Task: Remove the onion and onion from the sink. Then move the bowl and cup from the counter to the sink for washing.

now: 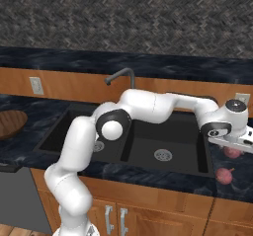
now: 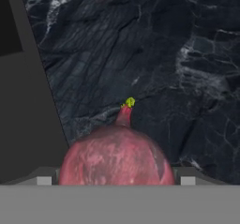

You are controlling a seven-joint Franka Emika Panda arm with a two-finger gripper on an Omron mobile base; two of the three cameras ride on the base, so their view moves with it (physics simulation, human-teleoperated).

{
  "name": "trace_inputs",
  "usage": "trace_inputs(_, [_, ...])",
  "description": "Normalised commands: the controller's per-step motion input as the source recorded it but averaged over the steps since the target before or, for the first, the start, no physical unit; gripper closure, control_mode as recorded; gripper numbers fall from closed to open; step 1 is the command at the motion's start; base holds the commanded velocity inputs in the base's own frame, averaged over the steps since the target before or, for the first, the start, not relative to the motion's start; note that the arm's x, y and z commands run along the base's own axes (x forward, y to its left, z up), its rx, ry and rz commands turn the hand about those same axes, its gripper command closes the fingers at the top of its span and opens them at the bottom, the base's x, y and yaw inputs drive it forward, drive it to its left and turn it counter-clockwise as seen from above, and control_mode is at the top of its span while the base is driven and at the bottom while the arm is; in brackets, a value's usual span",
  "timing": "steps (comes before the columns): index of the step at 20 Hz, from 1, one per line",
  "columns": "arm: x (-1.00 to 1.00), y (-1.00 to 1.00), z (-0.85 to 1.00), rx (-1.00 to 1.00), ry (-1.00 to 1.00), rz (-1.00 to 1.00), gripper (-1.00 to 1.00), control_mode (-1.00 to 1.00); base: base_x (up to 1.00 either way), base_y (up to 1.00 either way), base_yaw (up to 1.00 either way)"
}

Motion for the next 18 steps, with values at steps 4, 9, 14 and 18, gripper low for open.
trace_inputs(4, [-0.04, -0.01, -0.11, 0.0, 0.0, 0.0, 1.0, -1.0, 0.0, 0.0, 0.0])
trace_inputs(9, [0.06, -0.06, -0.15, -0.02, 0.01, 0.0, 1.0, -1.0, 0.0, 0.0, 0.0])
trace_inputs(14, [0.01, -0.16, -0.17, -0.04, 0.02, 0.0, 1.0, -1.0, 0.0, 0.0, 0.0])
trace_inputs(18, [0.0, -0.06, -0.12, -0.01, 0.0, 0.0, 1.0, -1.0, 0.0, 0.0, 0.0])
